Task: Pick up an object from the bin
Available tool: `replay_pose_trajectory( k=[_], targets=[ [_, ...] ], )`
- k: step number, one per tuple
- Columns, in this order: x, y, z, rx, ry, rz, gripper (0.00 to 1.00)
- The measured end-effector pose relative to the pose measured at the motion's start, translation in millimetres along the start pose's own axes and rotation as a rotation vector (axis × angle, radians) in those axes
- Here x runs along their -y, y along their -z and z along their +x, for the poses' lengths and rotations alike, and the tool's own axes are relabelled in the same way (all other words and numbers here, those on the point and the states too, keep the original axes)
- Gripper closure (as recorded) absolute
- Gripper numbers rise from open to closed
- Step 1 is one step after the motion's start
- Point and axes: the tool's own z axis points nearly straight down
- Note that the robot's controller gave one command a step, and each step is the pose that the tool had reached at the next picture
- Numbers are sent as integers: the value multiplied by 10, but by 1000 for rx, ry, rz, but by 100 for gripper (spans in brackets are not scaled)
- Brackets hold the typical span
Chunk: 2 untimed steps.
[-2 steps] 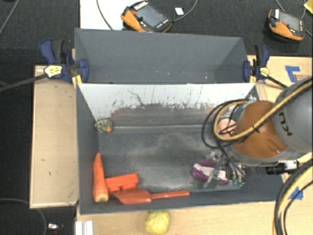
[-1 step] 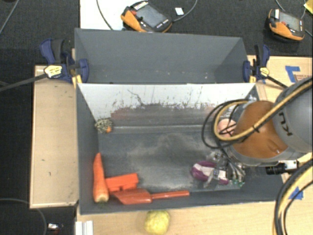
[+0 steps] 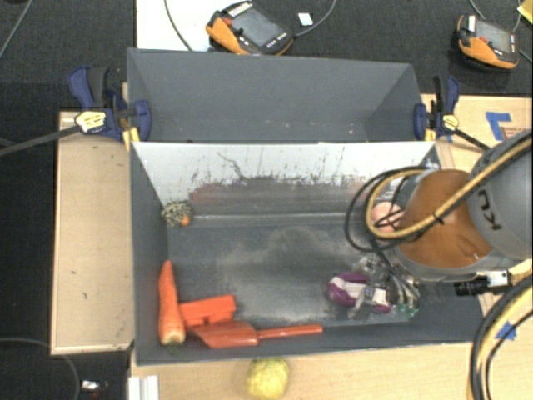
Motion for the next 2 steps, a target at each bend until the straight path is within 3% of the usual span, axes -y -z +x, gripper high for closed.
replay_pose_trajectory(
  k=[1, 2],
  targets=[
    [-2, 832, -19, 0, 7, 0, 100],
    [2, 849, -5, -3, 10, 1, 100]
  ],
)
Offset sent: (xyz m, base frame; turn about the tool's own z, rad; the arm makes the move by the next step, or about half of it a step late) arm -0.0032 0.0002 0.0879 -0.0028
